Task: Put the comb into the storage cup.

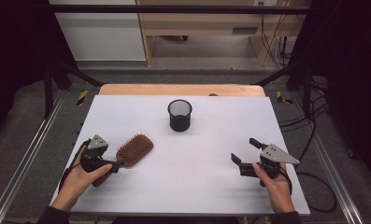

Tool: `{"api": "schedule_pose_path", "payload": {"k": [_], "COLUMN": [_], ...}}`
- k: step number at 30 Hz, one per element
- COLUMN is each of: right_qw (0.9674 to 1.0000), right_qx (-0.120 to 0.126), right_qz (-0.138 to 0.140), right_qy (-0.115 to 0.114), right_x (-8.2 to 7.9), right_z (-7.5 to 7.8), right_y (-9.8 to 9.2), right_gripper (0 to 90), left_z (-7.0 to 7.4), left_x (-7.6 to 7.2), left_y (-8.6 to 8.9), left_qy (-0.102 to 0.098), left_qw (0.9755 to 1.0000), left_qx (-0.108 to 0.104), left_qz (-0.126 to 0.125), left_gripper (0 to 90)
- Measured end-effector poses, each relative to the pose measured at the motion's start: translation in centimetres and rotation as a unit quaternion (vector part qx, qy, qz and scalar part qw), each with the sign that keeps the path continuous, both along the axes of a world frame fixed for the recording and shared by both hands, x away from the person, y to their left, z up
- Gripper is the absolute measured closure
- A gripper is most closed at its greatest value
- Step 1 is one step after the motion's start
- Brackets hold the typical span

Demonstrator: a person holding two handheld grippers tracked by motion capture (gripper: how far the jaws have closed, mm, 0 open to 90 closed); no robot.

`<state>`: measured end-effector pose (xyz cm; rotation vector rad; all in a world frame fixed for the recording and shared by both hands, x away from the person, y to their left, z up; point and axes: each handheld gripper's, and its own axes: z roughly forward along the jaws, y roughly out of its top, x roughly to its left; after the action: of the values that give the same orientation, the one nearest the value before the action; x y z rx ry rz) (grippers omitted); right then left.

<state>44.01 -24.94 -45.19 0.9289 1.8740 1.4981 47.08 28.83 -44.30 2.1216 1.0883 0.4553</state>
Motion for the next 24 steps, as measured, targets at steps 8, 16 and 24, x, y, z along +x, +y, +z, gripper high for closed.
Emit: {"api": "schedule_pose_path", "payload": {"k": [8, 16, 24], "right_qw": [1.0000, 1.0000, 1.0000], "right_qx": [0.000, 0.000, -0.001], "right_qz": [0.000, 0.000, 0.000], "right_qy": [0.000, 0.001, 0.002], "right_x": [0.00, 0.02, 0.03], "right_z": [0.00, -0.03, -0.05], "right_y": [-0.01, 0.02, 0.03], "right_gripper": [6.7, 6.7, 6.7], "left_z": [-0.24, -0.65, -0.74], "left_x": [0.03, -0.07, -0.25], "left_y": [-0.02, -0.05, -0.03], "left_qy": [0.009, 0.023, 0.037], "left_qw": [0.9999, 0.9995, 0.9990], "left_qx": [0.006, 0.015, 0.018], "left_qz": [-0.003, -0.013, -0.019], "left_gripper": [5.4, 6.1, 13.6]}}
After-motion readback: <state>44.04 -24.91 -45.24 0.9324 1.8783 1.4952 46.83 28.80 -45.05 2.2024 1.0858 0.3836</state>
